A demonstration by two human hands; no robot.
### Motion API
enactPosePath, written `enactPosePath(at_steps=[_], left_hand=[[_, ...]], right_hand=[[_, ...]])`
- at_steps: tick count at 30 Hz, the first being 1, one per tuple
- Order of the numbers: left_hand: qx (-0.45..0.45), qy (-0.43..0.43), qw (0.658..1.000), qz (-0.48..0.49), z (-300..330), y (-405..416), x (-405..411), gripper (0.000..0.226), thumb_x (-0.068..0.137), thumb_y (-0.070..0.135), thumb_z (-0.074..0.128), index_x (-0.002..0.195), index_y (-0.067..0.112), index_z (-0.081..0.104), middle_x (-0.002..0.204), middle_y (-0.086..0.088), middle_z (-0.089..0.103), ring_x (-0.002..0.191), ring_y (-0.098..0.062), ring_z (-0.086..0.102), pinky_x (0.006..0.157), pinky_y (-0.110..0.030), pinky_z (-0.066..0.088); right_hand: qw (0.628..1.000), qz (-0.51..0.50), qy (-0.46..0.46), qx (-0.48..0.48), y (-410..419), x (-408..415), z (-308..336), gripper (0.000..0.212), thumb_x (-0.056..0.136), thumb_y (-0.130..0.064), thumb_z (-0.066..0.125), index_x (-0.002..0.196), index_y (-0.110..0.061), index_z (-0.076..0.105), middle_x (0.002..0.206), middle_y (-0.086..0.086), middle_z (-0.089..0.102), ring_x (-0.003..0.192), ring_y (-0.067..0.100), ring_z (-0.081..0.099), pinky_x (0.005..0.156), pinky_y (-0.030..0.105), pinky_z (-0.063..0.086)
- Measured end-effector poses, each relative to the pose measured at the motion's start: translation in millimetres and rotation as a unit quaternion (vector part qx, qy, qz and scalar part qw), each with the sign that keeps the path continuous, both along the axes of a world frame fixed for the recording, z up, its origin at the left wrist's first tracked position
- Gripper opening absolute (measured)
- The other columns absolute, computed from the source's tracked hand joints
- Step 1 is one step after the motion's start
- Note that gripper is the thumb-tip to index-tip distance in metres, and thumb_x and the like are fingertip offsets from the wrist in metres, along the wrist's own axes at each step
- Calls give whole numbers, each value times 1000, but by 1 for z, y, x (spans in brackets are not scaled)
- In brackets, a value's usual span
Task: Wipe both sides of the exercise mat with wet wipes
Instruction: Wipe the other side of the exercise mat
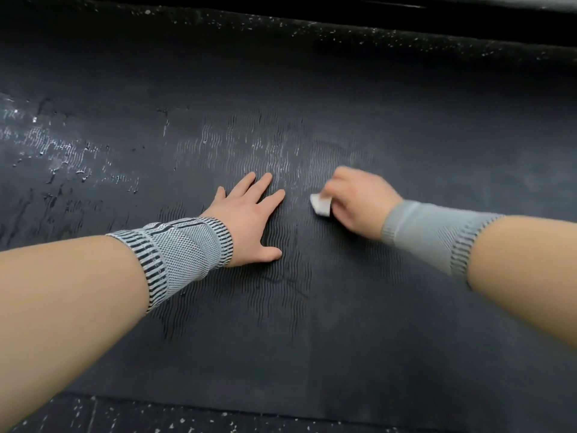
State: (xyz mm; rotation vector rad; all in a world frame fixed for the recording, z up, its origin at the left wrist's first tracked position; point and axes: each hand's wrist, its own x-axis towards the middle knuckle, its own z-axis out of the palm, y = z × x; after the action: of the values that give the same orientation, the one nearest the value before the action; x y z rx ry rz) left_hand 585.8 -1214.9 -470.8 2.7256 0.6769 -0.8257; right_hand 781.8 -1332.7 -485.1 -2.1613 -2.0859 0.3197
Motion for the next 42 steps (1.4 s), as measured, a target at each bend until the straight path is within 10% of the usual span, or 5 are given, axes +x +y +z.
enactPosePath(at_steps=[7, 21, 28, 38, 42], left_hand=[[-1, 11, 1000, -7, -1, 2, 1, 107, 81, 69, 58, 156, 27, -6, 162, -1, -20, 150, -25, -16, 117, -58, 11], [29, 0, 999, -13, 4, -12, -6, 91, 90, 62, 50, 157, 23, 3, 164, -2, -12, 150, -24, -11, 120, -53, 13], [38, 6, 997, -61, 7, -35, -29, 87, 92, 61, 46, 156, 21, 2, 164, -1, -10, 151, -23, -9, 120, -53, 14], [42, 29, 996, -73, 9, -45, -49, 95, 89, 64, 51, 156, 21, 0, 163, -2, -12, 151, -23, -9, 119, -57, 14], [45, 33, 995, -82, 12, -47, -49, 96, 88, 64, 52, 156, 20, 1, 163, -2, -12, 151, -23, -8, 119, -57, 15]], right_hand=[[961, -275, -36, 6, 73, 54, -6, 28, 94, -18, 44, 117, -18, 61, 115, 9, 52, 104, 30, 54, 81, 33, 41], [983, 175, 51, -29, -68, -58, 1, 24, 78, -19, 42, 77, -13, 65, 76, 5, 56, 60, 25, 55, 47, 28, 47], [994, -12, -59, -89, 2, -29, 17, 27, 92, -14, 46, 118, -16, 52, 112, 5, 50, 98, 26, 54, 78, 35, 46], [959, 272, 49, -64, -99, -116, 3, 27, 58, -15, 82, 73, -17, 59, 76, 3, 53, 60, 20, 53, 44, 24, 42], [970, 234, 39, -43, -74, -94, 2, 30, 56, -10, 81, 75, -21, 61, 76, 4, 53, 57, 25, 56, 42, 26, 44]])
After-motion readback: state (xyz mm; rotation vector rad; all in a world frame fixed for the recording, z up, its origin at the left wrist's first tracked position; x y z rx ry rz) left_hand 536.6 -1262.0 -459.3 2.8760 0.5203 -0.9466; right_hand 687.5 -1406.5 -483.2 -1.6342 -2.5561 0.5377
